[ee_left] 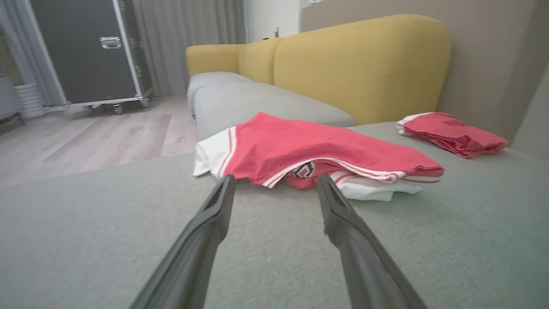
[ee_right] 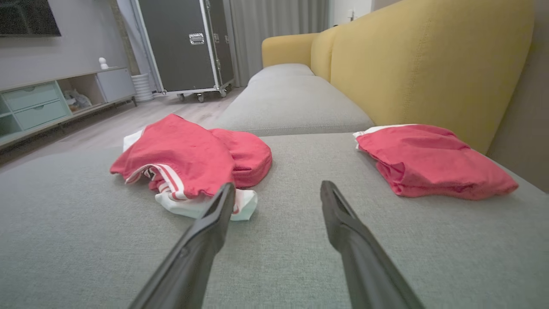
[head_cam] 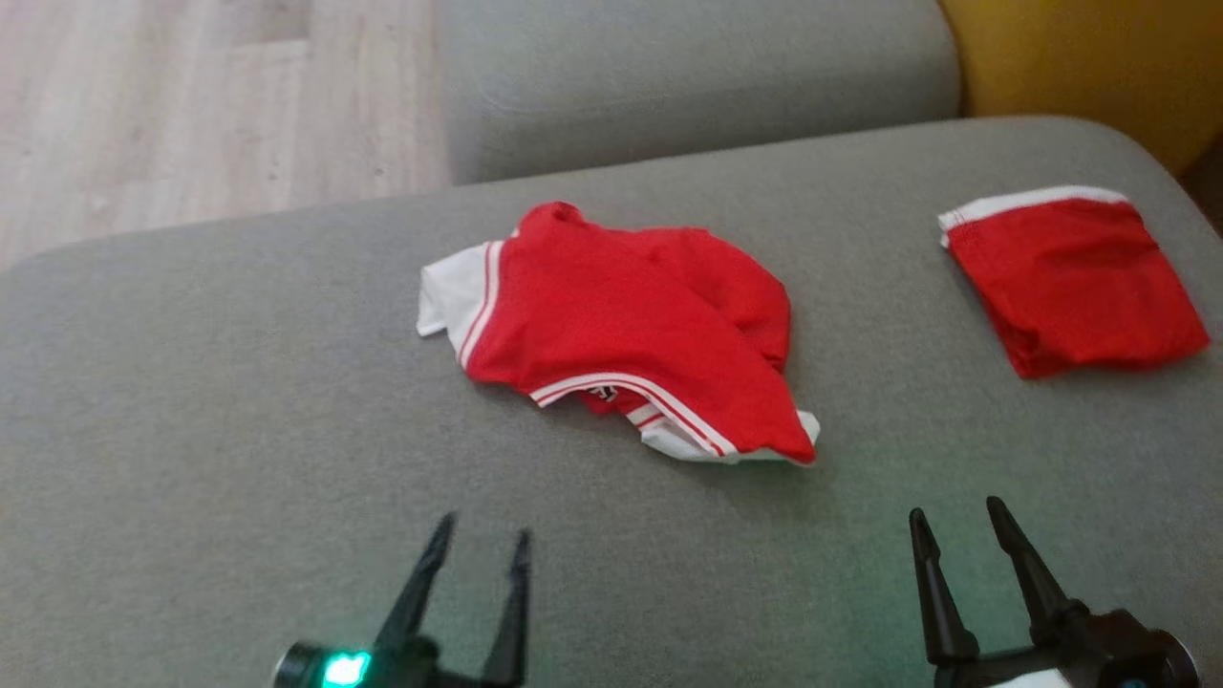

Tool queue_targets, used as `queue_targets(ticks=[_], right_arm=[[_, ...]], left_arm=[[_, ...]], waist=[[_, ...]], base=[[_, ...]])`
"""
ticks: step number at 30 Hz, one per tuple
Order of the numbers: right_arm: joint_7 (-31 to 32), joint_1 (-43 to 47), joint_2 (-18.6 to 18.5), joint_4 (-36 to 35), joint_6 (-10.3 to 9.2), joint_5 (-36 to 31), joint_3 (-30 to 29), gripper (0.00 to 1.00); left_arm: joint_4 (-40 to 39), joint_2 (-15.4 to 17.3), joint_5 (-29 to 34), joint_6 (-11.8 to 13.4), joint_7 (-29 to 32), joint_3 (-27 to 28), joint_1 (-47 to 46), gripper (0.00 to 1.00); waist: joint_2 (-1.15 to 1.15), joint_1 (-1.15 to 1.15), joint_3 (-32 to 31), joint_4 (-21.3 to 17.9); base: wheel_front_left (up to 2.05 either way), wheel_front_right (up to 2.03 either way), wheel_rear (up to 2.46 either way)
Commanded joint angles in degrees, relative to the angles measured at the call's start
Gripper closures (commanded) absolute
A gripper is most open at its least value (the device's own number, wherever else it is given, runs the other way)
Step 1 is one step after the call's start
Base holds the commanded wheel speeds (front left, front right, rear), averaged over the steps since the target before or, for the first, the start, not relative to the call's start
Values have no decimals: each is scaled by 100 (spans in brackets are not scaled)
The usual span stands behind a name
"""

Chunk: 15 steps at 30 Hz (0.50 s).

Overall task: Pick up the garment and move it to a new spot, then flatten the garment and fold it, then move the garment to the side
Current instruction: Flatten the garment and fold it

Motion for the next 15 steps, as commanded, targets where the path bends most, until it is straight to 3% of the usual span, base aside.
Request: queue_targets(ticks=[1, 15], right_arm=[[-62, -327, -42, -188, 37, -39, 156, 0], [-62, -874, -58, -245, 37, -147, 236, 0]], left_arm=[[-89, -32, 115, -41, -30, 45, -373, 0], [1704, -32, 1067, -620, -30, -1541, -2761, 0]], waist=[[0, -1, 231, -181], [0, -1, 1214, -813]], base=[[0, 0, 0], [0, 0, 0]])
